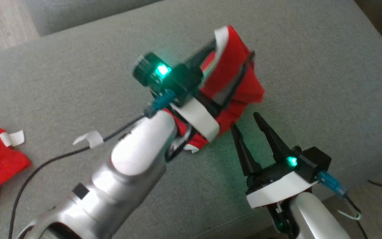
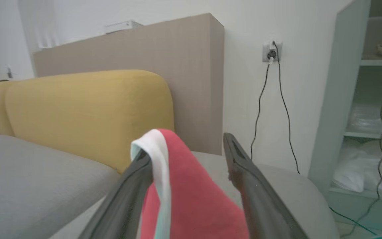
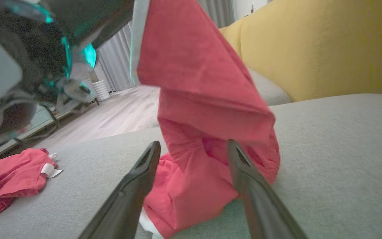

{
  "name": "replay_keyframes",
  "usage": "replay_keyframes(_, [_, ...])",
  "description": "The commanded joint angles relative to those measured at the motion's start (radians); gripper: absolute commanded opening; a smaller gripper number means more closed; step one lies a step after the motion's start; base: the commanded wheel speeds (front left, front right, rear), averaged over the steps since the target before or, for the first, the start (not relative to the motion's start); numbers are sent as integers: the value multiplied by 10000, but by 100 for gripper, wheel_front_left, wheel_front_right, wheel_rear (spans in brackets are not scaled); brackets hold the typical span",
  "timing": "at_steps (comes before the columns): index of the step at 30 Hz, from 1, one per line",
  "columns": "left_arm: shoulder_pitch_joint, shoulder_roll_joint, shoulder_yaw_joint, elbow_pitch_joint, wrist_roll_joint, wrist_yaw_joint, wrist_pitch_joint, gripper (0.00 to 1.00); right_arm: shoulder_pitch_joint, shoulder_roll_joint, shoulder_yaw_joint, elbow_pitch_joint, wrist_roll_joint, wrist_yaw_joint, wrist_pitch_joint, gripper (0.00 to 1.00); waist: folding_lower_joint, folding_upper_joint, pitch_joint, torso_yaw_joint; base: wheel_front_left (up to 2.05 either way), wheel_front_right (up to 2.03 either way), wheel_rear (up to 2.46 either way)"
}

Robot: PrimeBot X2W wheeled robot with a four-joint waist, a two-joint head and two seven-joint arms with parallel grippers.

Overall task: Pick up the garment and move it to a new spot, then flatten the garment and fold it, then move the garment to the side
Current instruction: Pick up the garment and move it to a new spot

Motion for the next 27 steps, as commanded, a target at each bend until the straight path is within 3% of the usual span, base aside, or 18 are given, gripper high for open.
replay_keyframes(1, [-231, 81, 112, -236, -128, 49, -100, 100, -289, -12, 87, -402, 31, -7, -109, 100, -2, 0, 114, 38, 0, 0, 0])
replay_keyframes(6, [1, 78, -546, 167, -627, 274, -332, 100, -178, -12, -175, -289, -65, -7, -109, 100, -2, 0, -22, 698, 0, 0, 0])
replay_keyframes(13, [345, 77, -1754, 812, -1025, -48, 245, 100, -65, -12, -257, -64, -174, -7, -109, 100, -2, 0, -469, 1652, 0, 0, 0])
replay_keyframes(22, [774, 612, -1986, 1230, -1008, 25, 184, 100, 214, -12, -564, 78, -148, -7, -109, 100, -2, 0, -972, 2504, 0, 0, 0])
replay_keyframes(25, [986, 1011, -1773, 1014, -1034, 314, -105, 100, 311, -12, -707, 122, -145, -7, -109, 100, -2, 0, -1171, 2805, 0, 0, 0])
replay_keyframes(27, [1168, 1354, -1466, 741, -1045, 734, -433, 100, 359, -12, -797, 134, -148, -7, -109, 100, -2, 0, -1290, 2979, 0, 0, 0])
